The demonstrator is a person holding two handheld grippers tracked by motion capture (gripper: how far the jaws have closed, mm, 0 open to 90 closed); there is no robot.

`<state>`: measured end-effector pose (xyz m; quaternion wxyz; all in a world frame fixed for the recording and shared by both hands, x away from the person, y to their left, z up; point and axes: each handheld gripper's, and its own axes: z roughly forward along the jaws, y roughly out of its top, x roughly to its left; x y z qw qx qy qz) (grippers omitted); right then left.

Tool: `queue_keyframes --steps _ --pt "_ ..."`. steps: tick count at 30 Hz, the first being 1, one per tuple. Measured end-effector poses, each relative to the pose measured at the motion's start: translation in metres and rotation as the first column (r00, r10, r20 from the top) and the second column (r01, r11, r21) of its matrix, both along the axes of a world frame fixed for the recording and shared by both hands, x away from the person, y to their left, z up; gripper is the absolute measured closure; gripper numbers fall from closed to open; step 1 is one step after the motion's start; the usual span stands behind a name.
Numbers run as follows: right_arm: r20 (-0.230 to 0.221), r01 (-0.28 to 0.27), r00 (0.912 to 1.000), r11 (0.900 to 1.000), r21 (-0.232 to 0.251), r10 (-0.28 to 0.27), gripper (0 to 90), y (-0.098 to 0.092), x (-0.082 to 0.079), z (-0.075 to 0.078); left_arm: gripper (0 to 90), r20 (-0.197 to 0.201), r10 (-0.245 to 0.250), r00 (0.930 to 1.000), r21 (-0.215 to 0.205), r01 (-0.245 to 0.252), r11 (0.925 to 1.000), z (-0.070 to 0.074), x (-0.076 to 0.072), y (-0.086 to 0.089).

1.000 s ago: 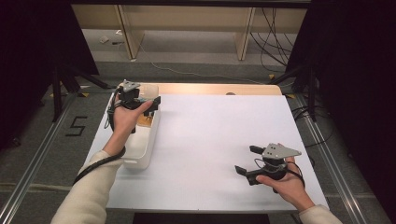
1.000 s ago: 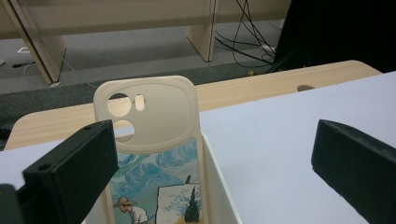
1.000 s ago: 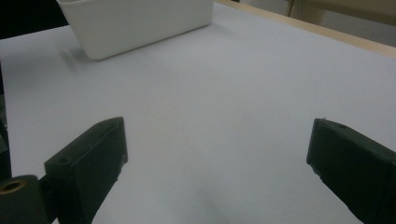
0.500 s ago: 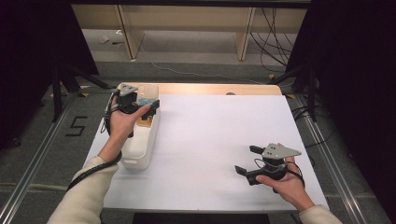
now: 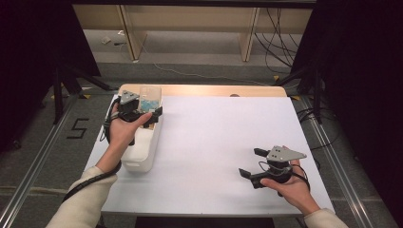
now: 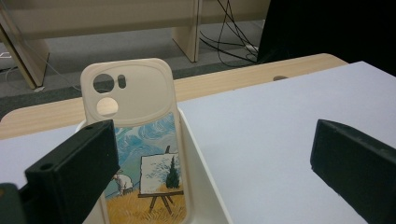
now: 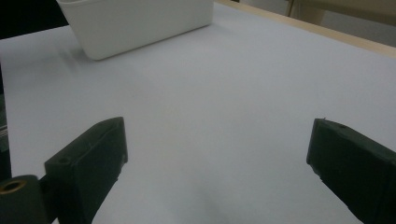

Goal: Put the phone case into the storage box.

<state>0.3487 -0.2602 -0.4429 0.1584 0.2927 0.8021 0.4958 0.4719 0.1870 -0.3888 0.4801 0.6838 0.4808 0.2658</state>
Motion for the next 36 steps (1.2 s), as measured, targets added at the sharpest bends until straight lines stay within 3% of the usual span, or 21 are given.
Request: queue_keyframes --steps 20,36 --pt "-0.001 0.0 1.0 1.0 -0.001 0.0 6.1 0.0 0.0 0.0 1.3 0.019 -0.067 0.9976 -0.016 0.067 0.9976 -0.001 -0.026 0.001" --pt "0.0 0.001 1.0 1.0 0.002 -0.001 6.1 0.0 0.0 0.0 1.3 0.064 -0.14 0.9881 0.003 0.14 0.9902 -0.007 -0.052 -0.004"
